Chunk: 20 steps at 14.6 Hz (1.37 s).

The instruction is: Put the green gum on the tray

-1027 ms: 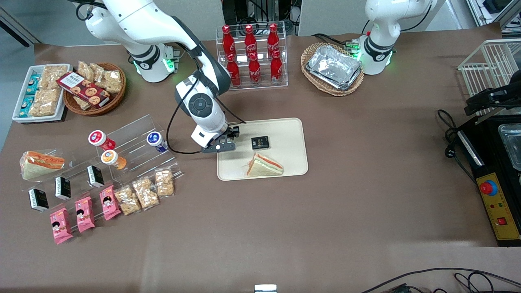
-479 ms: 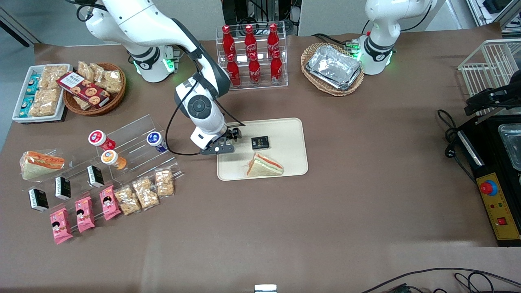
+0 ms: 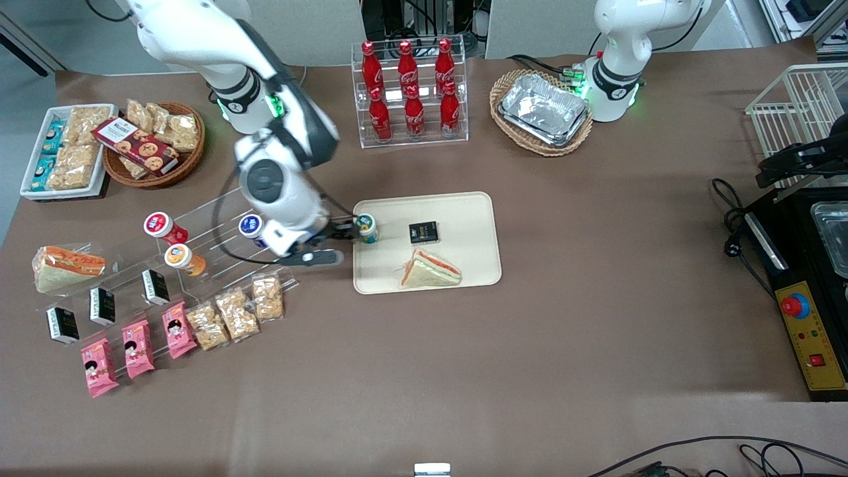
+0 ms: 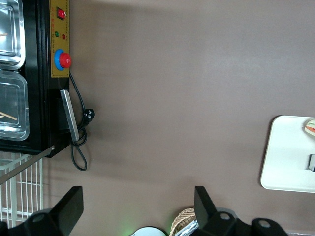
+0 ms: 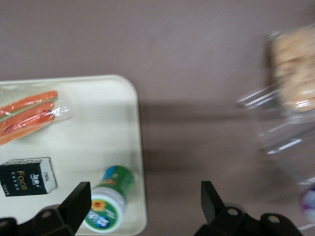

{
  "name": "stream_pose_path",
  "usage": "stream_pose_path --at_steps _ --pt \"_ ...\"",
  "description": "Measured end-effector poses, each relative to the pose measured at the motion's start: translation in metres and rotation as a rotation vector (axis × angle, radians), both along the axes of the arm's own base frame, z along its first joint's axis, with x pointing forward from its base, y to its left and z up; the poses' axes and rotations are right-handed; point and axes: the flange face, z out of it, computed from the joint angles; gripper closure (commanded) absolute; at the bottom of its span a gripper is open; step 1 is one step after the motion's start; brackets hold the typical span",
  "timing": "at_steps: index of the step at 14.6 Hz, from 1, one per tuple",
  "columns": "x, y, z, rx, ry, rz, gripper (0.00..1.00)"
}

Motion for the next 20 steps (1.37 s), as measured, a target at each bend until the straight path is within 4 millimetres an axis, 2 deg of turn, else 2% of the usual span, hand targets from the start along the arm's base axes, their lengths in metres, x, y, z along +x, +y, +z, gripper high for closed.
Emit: stream_pose_path --at_steps 2,7,12,15,18,20 --pt "0.015 -0.034 0.031 0.009 -0.002 -0.018 0.01" --pt "0.05 -0.101 0.105 0.026 -0.01 -0.078 0.01" --pt "0.087 -0.186 0.184 0.002 -0.071 -0.152 0.0" --pt "0.095 -0.227 0.228 -0.013 -0.097 -0.198 0.0" --pt "0.097 -0.254 0.259 -0.014 -0.113 -0.232 0.0" --pt "0.098 -0.27 0.272 -0.016 -0.129 -0.247 0.0"
